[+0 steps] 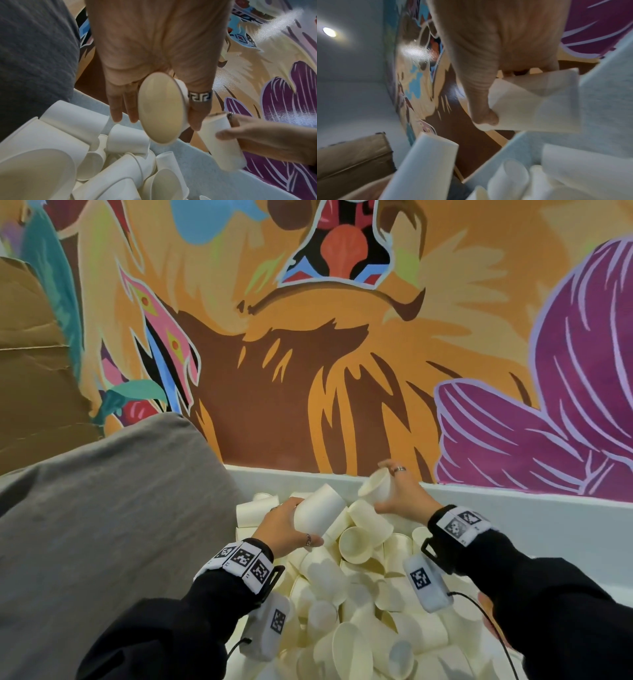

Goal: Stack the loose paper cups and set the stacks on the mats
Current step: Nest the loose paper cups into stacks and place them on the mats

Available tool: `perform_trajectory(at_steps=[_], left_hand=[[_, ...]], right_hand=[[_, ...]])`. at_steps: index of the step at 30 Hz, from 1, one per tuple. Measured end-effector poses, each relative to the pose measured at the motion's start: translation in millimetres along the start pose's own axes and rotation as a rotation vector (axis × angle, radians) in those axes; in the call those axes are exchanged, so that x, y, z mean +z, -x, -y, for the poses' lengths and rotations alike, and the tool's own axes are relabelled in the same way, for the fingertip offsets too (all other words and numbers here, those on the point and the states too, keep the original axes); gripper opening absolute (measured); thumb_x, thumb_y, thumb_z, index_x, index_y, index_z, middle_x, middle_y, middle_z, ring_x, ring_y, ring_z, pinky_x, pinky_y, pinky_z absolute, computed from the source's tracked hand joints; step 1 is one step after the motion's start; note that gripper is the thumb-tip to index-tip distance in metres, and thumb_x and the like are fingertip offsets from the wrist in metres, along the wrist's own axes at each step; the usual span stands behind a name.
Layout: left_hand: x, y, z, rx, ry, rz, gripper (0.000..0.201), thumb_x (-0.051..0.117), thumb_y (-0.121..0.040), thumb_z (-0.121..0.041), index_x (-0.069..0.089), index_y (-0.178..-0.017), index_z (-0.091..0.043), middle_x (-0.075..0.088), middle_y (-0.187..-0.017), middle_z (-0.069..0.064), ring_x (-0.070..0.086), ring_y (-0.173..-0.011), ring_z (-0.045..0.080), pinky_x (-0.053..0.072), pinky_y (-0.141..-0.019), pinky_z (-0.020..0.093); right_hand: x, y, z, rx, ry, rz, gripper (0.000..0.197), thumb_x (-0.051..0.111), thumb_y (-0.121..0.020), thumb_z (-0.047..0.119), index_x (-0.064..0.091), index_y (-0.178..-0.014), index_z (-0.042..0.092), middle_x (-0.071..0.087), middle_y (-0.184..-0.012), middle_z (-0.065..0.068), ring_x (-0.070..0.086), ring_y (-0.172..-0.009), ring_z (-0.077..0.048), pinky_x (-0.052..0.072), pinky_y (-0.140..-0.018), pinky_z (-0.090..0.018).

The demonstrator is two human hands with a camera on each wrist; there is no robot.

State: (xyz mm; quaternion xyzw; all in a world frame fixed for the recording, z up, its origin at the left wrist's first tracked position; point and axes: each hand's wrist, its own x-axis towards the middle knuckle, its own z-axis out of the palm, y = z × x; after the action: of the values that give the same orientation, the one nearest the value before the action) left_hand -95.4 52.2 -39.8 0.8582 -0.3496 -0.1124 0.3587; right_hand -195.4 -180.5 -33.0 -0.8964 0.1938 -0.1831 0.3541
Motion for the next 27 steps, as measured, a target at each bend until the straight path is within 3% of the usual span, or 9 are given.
perform_trajectory(at_steps=[2, 6, 10, 14, 20, 23, 27], left_hand=[[-2, 0, -2, 0.015, 0.02, -0.005, 0.072, 0.082, -0.068, -0.026, 0.044, -0.129, -0.02, 0.054, -0.108, -0.002, 0.052, -0.097, 0.019, 0.043, -0.073, 0.025], [-7, 0, -5, 0.036, 0.054, 0.009, 0.07, 0.083, -0.067, -0.019, 0.048, -0.128, -0.022, 0.055, -0.108, -0.001, 0.054, -0.095, 0.018, 0.046, -0.061, 0.017], [-10, 2, 3, 0.026, 0.064, 0.014, 0.072, 0.085, -0.062, -0.019, 0.05, -0.125, -0.022, 0.055, -0.107, 0.0, 0.056, -0.097, 0.021, 0.051, -0.062, 0.023], [-13, 3, 7, 0.004, 0.087, 0.004, 0.074, 0.087, -0.06, -0.021, 0.049, -0.123, -0.022, 0.054, -0.108, 0.002, 0.056, -0.098, 0.022, 0.057, -0.07, 0.032], [-23, 7, 10, -0.016, 0.153, -0.003, 0.07, 0.084, -0.066, -0.029, 0.046, -0.124, -0.021, 0.051, -0.107, -0.002, 0.056, -0.094, 0.017, 0.059, -0.069, 0.032], [-21, 10, 8, -0.013, 0.189, 0.071, 0.073, 0.083, -0.067, -0.033, 0.043, -0.127, -0.023, 0.051, -0.108, -0.003, 0.056, -0.096, 0.015, 0.059, -0.071, 0.031], [-19, 12, 4, 0.027, 0.239, 0.1, 0.073, 0.08, -0.071, -0.031, 0.042, -0.132, -0.027, 0.048, -0.115, -0.001, 0.054, -0.099, 0.015, 0.059, -0.067, 0.029]], right_hand=[[-6, 3, 17, -0.095, -0.016, 0.018, 0.083, 0.08, -0.066, 0.007, 0.033, -0.134, 0.018, 0.038, -0.133, -0.003, 0.044, -0.115, -0.017, 0.037, -0.092, -0.025], [-7, 12, 34, -0.235, 0.159, 0.126, 0.084, 0.078, -0.063, 0.014, 0.037, -0.133, 0.033, 0.043, -0.133, 0.007, 0.047, -0.118, -0.02, 0.045, -0.098, -0.04], [-8, 20, 42, -0.285, 0.208, 0.179, 0.084, 0.077, -0.063, 0.013, 0.038, -0.133, 0.038, 0.047, -0.131, 0.01, 0.046, -0.118, -0.022, 0.044, -0.099, -0.043], [-8, 25, 54, -0.289, 0.31, 0.181, 0.085, 0.076, -0.064, 0.013, 0.037, -0.136, 0.036, 0.048, -0.13, 0.01, 0.044, -0.114, -0.022, 0.046, -0.094, -0.043], [-9, 33, 69, -0.286, 0.381, 0.231, 0.087, 0.075, -0.066, 0.016, 0.033, -0.138, 0.039, 0.05, -0.125, 0.009, 0.04, -0.109, -0.02, 0.044, -0.094, -0.042], [-2, 39, 79, -0.316, 0.349, 0.27, 0.083, 0.075, -0.069, 0.014, 0.033, -0.137, 0.039, 0.05, -0.118, 0.007, 0.041, -0.11, -0.021, 0.041, -0.092, -0.035], [5, 44, 86, -0.35, 0.255, 0.328, 0.084, 0.079, -0.068, 0.012, 0.035, -0.135, 0.038, 0.052, -0.121, 0.006, 0.047, -0.107, -0.017, 0.044, -0.09, -0.028]])
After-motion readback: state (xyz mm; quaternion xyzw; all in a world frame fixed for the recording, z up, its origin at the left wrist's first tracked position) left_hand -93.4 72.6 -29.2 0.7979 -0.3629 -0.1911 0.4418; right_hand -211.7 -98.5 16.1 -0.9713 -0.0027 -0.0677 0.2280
